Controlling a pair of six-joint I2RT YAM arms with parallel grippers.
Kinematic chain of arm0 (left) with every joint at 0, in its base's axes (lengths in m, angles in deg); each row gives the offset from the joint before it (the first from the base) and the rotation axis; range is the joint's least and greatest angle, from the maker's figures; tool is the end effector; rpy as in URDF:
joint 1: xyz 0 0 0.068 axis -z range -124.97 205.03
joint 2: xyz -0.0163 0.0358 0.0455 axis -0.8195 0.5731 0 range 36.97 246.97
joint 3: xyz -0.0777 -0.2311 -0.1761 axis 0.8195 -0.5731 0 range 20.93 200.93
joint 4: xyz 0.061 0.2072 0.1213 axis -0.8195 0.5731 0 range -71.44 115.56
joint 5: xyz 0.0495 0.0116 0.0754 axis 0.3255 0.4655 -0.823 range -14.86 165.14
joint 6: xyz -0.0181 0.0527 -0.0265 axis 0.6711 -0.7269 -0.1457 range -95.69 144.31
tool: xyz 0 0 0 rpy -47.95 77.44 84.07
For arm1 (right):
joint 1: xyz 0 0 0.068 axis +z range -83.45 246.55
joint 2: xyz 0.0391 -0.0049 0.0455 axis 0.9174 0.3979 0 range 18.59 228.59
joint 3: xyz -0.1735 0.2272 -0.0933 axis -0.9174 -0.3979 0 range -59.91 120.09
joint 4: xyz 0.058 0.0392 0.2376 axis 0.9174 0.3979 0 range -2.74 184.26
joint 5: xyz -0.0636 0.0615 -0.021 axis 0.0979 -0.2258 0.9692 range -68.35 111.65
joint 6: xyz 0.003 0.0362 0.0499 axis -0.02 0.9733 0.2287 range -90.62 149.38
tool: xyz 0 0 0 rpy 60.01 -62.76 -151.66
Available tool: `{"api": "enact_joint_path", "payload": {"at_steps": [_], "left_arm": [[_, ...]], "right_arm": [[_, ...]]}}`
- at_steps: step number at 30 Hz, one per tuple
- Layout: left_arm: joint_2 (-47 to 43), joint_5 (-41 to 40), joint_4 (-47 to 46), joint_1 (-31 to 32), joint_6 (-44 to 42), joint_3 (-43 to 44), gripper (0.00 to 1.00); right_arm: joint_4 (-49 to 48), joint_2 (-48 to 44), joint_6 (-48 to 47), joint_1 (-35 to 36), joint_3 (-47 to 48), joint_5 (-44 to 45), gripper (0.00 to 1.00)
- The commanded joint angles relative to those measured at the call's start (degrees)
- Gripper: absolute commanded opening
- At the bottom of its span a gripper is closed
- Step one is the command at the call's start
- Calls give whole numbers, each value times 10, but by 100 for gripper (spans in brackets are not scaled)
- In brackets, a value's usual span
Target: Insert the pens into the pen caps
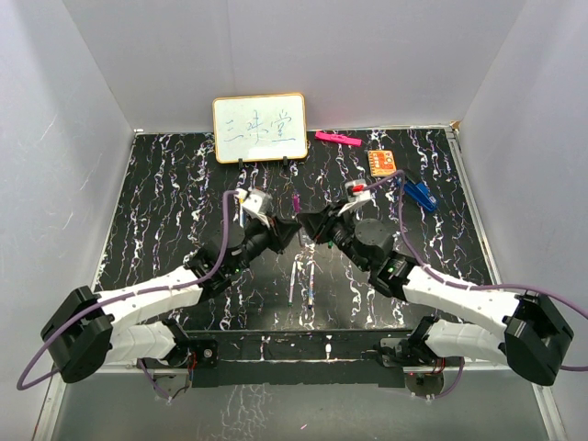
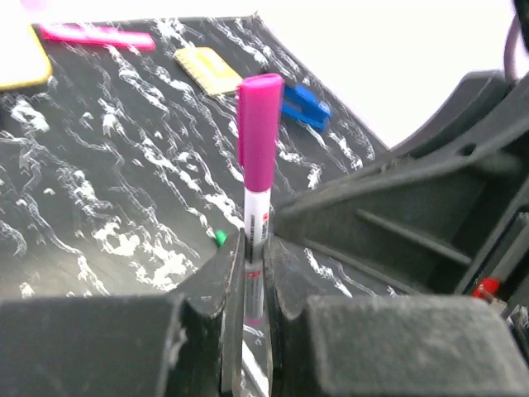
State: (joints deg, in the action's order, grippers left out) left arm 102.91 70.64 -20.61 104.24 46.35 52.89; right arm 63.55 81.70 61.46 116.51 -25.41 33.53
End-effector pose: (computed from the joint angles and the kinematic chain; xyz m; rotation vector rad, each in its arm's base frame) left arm 0.1628 -0.1832 0.3129 0.2998 1.5245 -0.9406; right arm 0.1603 0.1759 0.3068 -0.1057 1.7337 0.9058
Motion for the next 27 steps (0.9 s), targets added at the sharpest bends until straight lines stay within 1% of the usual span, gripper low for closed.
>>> {"api": "enact_joint_path", "payload": {"at_steps": [1,7,12,15,16,18,19,20,21,22,25,27], "left_arm": [[-72,-42,-161,-15,-16,48,0],[-76,-38,-143,-22,-10,49,0],[-98,-60,-108,-22,-23,38,0],[-114,-74,-75,-22,-36,38,0],[-119,-80,-65,-22,-40,38,0],[-130,-93,-46,-22,-44,36,0],[-134,-99,-37,-23,-48,35,0],[-138,-104,-28,-22,-50,34,0],[-141,-111,-18,-22,-54,34,0],[-141,-118,-5,-23,-57,35,0],[-128,-139,53,-26,-66,57,0],[-97,-152,101,-36,-66,81,0]], "right_arm": [[141,37,13,25,-32,-36,0],[138,39,18,31,-24,-22,0],[148,15,8,31,-9,11,0],[173,9,-1,31,11,28,0],[185,9,-3,31,19,37,3],[208,8,-6,31,34,59,18],[220,6,-7,31,41,71,32],[231,4,-7,31,47,85,50],[240,1,-7,30,51,96,90],[248,-2,-7,30,55,110,97],[276,-10,-1,25,64,147,98],[304,-15,7,16,73,173,98]]}}
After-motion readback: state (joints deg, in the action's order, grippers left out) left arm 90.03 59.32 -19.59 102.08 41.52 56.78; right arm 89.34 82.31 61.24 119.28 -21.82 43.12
